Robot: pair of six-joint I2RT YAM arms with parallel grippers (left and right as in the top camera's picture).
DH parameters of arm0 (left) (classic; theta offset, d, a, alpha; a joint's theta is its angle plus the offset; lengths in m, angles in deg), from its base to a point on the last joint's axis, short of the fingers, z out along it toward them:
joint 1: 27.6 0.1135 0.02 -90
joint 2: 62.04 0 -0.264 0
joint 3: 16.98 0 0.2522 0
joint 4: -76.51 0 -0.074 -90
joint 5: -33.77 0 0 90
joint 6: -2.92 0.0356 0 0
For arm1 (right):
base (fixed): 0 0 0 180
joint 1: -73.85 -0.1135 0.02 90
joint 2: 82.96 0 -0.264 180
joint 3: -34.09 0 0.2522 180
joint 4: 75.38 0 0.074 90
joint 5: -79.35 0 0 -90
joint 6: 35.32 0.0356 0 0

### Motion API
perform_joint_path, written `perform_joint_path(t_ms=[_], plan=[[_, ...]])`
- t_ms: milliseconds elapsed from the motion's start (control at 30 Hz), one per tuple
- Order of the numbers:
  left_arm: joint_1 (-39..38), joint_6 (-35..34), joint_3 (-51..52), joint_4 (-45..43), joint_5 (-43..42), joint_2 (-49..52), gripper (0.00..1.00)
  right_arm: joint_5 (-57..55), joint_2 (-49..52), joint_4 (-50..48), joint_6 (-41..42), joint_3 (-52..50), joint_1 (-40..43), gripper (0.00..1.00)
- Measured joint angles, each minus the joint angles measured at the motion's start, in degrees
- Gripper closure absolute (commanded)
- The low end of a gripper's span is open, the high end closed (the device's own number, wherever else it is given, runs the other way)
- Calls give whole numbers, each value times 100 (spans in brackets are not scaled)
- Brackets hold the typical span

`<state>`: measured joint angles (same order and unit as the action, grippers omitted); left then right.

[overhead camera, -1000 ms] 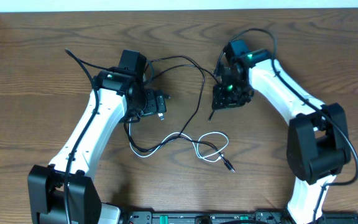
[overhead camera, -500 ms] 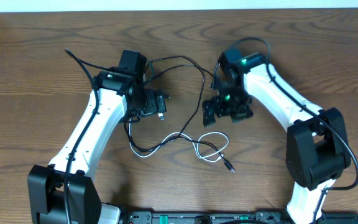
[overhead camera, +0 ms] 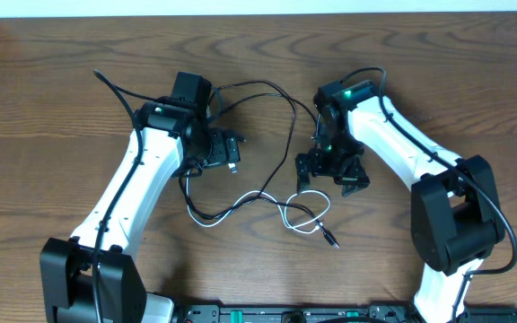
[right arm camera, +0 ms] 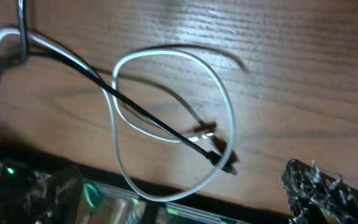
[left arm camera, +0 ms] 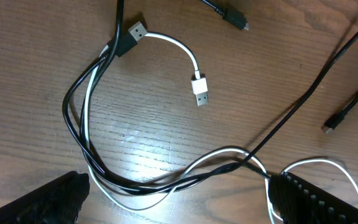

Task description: Untangle cables

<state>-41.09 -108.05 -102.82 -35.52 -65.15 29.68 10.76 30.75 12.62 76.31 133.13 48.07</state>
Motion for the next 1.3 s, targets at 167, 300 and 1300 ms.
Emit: perform_joint_path(t_ms=[167,300,1300], plan=[[0,-2,0,0,0,0,2,0,0,-238,557,-2,-286,1],[0,-2,0,0,0,0,2,-4,0,-302,909,-2,-522,1],[0,-2,0,0,0,0,2,-706,0,-1047,2138,-2,-1432,6]])
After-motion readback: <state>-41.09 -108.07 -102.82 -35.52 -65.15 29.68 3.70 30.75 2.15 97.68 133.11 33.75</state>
